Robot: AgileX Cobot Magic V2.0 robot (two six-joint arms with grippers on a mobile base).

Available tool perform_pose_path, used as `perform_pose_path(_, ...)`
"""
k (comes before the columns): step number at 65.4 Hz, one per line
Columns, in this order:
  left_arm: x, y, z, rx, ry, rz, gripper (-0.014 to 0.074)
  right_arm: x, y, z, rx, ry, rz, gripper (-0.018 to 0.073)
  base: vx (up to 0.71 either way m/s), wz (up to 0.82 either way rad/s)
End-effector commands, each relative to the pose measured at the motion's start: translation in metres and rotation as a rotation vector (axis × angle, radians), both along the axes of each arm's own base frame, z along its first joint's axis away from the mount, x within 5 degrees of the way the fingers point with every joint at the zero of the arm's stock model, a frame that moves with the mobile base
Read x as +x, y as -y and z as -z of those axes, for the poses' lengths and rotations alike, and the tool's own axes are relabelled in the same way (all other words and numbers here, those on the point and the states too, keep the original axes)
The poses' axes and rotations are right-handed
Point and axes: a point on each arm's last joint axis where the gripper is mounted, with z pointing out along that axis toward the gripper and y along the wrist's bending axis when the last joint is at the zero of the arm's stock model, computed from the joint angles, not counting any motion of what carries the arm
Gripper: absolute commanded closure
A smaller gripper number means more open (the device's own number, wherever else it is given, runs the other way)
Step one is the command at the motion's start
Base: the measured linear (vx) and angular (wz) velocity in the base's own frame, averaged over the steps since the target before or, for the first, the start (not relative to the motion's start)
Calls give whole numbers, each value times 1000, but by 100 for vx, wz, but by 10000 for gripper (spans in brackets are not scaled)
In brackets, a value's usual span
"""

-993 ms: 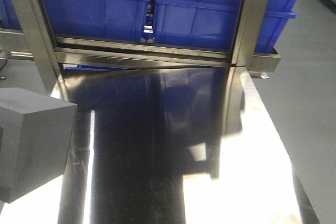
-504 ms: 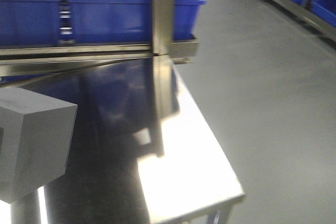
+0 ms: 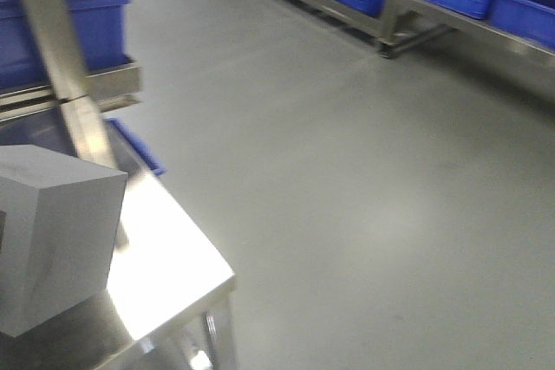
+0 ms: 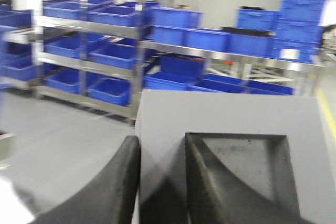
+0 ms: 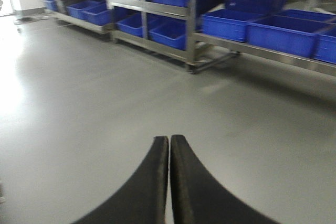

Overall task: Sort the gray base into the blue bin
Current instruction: 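Hold the block in the left gripper while the base turns away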

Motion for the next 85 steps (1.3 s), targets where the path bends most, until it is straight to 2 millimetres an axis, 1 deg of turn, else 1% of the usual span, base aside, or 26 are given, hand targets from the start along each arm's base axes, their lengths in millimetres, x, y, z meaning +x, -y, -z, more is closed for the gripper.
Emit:
perform_pose_path(1,-1,-1,-18,-64,110,-1,604,1,0,-6,-15,74,1,564,-3,-74)
perform_pose_path(33,-1,-1,-18,-65,111,-1,604,1,0,-6,-15,74,1,564,3,-66)
perform_pose_path(85,-1,-1,-18,-65,111,-1,603,1,0,-6,-15,74,1,564,7,-40)
